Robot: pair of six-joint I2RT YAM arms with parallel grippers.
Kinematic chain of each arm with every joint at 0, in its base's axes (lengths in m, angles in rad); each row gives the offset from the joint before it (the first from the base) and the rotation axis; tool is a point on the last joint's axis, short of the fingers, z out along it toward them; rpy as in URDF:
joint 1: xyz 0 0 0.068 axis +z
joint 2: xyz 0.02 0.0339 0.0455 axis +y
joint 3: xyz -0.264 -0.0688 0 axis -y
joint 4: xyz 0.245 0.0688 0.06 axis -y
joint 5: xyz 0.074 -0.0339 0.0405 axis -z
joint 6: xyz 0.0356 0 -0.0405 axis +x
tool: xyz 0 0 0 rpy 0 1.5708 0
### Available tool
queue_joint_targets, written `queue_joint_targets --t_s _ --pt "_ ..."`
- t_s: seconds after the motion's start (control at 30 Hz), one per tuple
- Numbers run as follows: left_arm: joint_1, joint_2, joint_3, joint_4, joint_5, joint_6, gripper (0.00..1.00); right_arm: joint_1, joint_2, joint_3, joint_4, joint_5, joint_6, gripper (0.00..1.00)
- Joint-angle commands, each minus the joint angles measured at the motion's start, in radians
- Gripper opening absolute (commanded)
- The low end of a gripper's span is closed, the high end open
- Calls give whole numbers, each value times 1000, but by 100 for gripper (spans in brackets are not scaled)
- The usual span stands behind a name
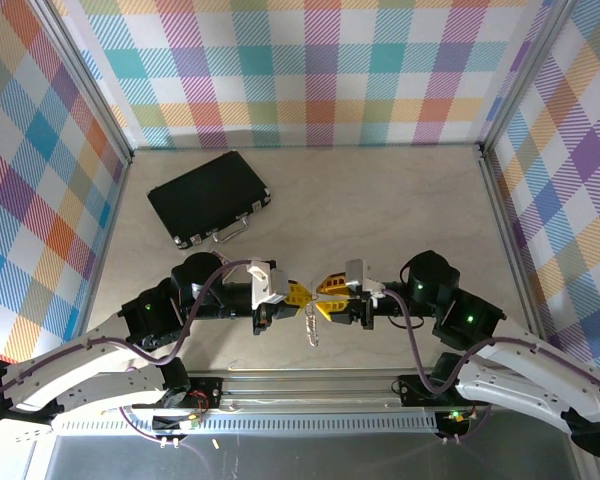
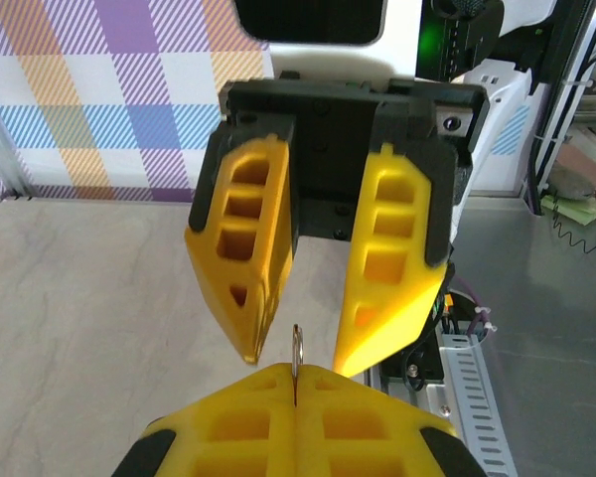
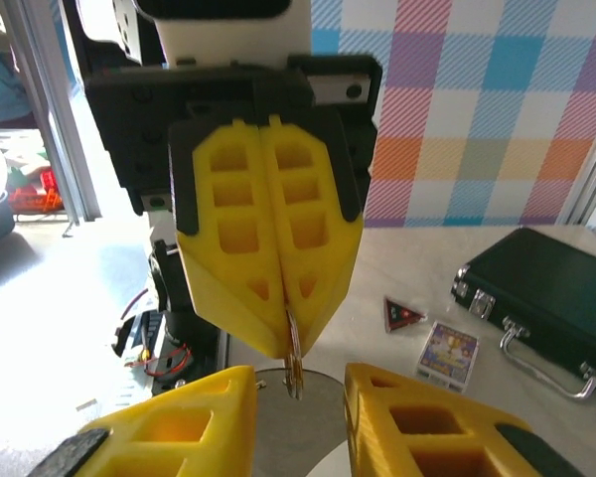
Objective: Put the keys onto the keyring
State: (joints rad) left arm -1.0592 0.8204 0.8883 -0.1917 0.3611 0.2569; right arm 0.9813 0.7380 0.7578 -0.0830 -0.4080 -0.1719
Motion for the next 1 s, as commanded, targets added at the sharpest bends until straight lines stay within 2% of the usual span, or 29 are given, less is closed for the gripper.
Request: queue_joint_targets --t_s 0.0,0.2,0.47,0.63,0.73,0.87,0.97 --pt "-8 -1 34 10 -3 18 0 4 -3 25 -18 -11 -32 26" --pt "-8 5 29 2 1 19 0 4 -5 4 12 -18 -14 14" --pt "-8 -2 33 -6 14 20 0 5 3 4 25 -18 -4 19" --pt "-8 -14 28 -5 31 19 0 4 10 6 37 -28 3 17" --pt "-9 -18 21 0 53 11 0 5 15 -3 78 -40 23 12" --pt "-8 -39 7 18 61 0 0 6 36 3 95 -63 30 0" --pt "-8 -55 -2 28 61 -11 0 11 40 -4 115 -67 35 0"
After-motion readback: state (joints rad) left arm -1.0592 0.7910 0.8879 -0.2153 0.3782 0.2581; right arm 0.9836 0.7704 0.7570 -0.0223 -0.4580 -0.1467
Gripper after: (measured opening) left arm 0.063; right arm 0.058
